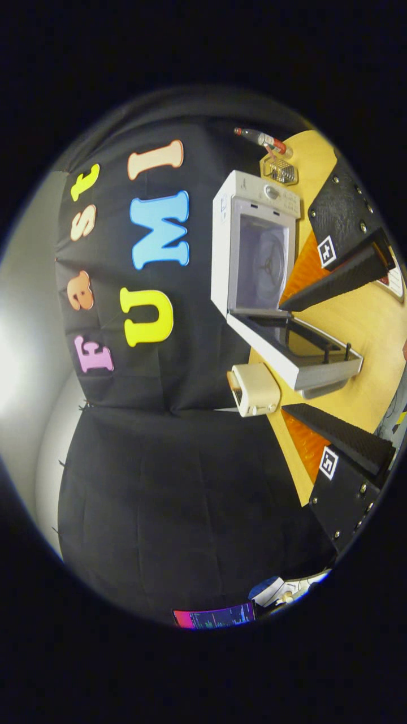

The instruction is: Open the microwave, put the food inside, and close the microwave door.

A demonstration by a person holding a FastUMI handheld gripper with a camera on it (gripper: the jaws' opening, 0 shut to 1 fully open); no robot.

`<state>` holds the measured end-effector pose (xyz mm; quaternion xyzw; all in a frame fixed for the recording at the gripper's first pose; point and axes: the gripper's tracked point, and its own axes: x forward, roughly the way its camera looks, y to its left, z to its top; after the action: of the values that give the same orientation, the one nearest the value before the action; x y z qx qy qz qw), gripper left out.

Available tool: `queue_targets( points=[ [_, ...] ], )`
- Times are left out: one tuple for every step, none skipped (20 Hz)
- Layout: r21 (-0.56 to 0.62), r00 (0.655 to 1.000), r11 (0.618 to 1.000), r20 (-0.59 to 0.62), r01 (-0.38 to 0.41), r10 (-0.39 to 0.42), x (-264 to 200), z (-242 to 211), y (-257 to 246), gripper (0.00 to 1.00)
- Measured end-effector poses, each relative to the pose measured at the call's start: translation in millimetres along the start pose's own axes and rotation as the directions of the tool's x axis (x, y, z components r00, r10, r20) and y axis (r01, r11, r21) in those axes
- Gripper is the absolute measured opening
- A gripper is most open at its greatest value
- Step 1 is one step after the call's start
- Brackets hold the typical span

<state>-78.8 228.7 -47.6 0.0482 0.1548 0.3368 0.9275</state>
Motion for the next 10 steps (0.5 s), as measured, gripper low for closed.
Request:
queue_targets(
  points=[
    [0.010,0.999,0.999,-0.014,0.035,-0.035,-3.6,-5.1,-17.3,0.99],
    [0.026,0.997,0.998,-0.030,0.065,-0.064,-7.6,-10.5,-34.2,0.99],
    [0.047,0.995,0.995,-0.047,0.087,-0.085,-11.3,-15.9,-47.9,0.99],
    [0.069,0.992,0.991,-0.067,0.111,-0.107,-16.7,-23.8,-61.3,0.99],
    [0.088,0.988,0.987,-0.086,0.136,-0.128,-20.7,-30.1,-74.4,0.99],
    [0.105,0.983,0.981,-0.101,0.161,-0.151,-24.5,-35.8,-88.2,0.99],
    [0.121,0.978,0.975,-0.115,0.185,-0.172,-28.3,-40.7,-101.5,0.99],
    [0.139,0.973,0.968,-0.128,0.208,-0.191,-32.7,-48.0,-113.3,0.99],
    [0.156,0.967,0.961,-0.144,0.230,-0.208,-35.8,-53.9,-124.4,0.99],
    [0.169,0.961,0.953,-0.163,0.252,-0.226,-39.5,-62.1,-136.1,0.99]
  ],
)
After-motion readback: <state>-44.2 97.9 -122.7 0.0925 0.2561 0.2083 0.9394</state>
